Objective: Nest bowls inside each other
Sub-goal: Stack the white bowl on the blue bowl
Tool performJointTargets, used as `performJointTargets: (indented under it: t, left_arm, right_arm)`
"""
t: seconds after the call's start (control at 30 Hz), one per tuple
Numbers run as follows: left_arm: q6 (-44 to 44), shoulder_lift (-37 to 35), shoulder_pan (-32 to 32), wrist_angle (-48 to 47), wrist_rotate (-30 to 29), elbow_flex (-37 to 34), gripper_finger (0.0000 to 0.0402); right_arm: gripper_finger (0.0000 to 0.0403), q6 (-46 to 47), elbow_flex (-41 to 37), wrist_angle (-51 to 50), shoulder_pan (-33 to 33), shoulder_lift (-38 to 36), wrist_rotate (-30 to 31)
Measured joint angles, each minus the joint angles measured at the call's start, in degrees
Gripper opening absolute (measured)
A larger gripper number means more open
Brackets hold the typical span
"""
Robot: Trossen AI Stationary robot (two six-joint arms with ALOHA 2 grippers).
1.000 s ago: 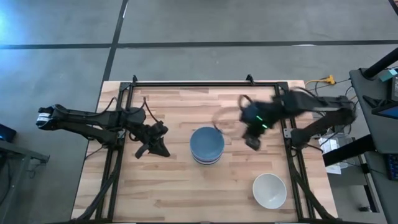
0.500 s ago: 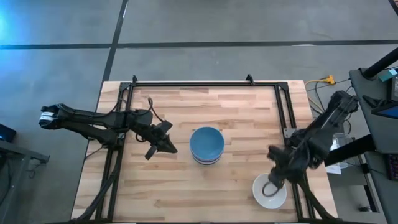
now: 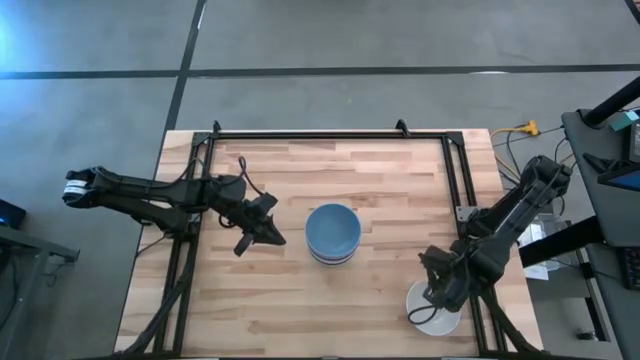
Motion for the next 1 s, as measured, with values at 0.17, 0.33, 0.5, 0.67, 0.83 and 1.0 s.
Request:
performJointTargets:
  t: [0.17,0.33,0.5,0.67,0.83,1.0]
  left_arm:
    - [0.11,-0.07,0.02,0.04,0.04,0.02,0.0]
    - [0.17,-0.04,0.04,0.04,0.09,0.04,0.0]
    - [0.27,-0.07,0.04,0.04,0.11,0.04,0.0]
    - [0.28,-0.07,0.04,0.02,0.11,0.04,0.0]
    - [0.28,-0.07,0.07,0.06,0.11,0.04,0.0]
    - [0.28,-0.07,0.47,0.31,0.15,0.04,0.0]
  right_arm:
    - [0.0173,-7.17,-3.07,4.52,-0.04,-0.32,-2.65]
    - [0.0162,-9.73,-6.54,5.97,-0.15,-0.91,-6.37]
    - [0.0157,-12.37,-9.41,12.76,-0.29,-0.97,-10.22]
    - [0.0157,-13.44,-10.0,19.2,-1.09,-1.02,-10.45]
    - [0.014,-13.66,-10.21,26.04,-2.6,-1.41,-10.49]
    - [0.0066,-13.98,-10.27,28.47,-4.06,-1.26,-11.87]
